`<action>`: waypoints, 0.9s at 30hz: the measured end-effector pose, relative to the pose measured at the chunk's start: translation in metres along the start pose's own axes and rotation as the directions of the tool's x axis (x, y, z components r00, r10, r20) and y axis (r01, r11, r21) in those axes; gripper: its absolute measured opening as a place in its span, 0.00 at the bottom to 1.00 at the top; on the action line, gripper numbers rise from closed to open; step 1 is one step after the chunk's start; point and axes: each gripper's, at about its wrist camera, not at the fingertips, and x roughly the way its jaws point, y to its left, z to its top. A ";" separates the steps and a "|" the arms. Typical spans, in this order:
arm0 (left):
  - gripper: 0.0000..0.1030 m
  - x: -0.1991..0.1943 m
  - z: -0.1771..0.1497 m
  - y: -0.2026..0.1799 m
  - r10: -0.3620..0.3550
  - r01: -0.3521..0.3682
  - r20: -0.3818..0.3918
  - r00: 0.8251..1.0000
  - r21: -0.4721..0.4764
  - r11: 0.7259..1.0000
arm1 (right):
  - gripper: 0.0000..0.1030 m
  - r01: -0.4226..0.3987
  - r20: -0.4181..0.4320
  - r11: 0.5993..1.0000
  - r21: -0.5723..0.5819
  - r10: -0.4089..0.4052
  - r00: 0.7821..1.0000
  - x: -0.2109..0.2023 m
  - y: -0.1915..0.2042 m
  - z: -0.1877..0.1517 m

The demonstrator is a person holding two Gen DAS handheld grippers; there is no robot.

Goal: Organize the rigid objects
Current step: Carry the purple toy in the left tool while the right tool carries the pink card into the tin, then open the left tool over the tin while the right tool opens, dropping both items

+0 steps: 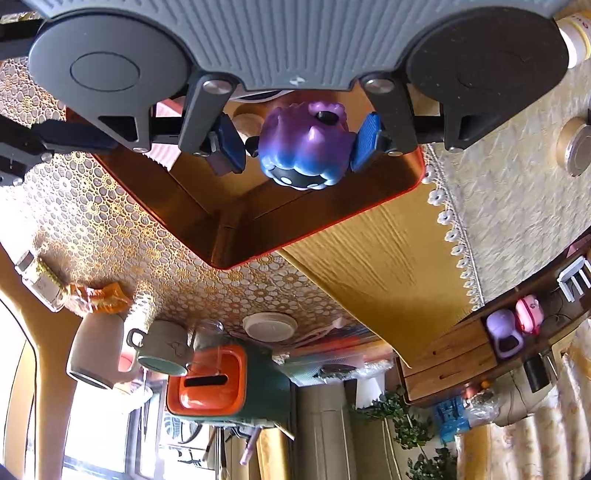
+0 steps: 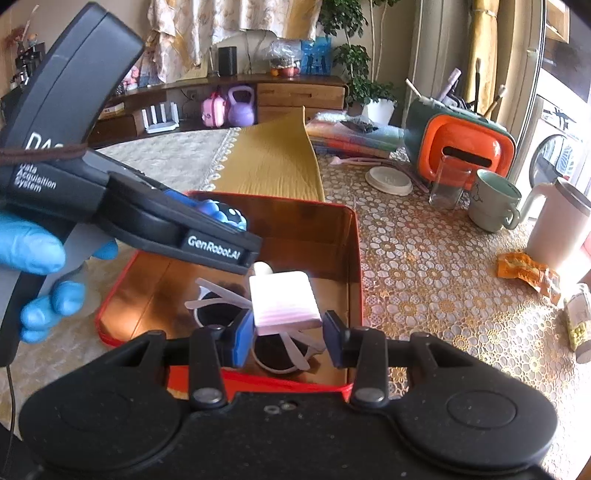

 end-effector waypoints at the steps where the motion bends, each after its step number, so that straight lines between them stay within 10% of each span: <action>1: 0.61 0.002 0.000 -0.001 0.003 -0.003 -0.002 1.000 0.003 1.000 | 0.38 0.004 -0.002 1.000 0.002 -0.004 1.000 0.002 -0.001 0.001; 27: 0.60 0.010 -0.002 0.004 0.021 -0.021 -0.011 1.000 0.005 1.000 | 0.39 0.009 -0.054 0.999 0.041 -0.007 0.999 0.026 -0.005 0.005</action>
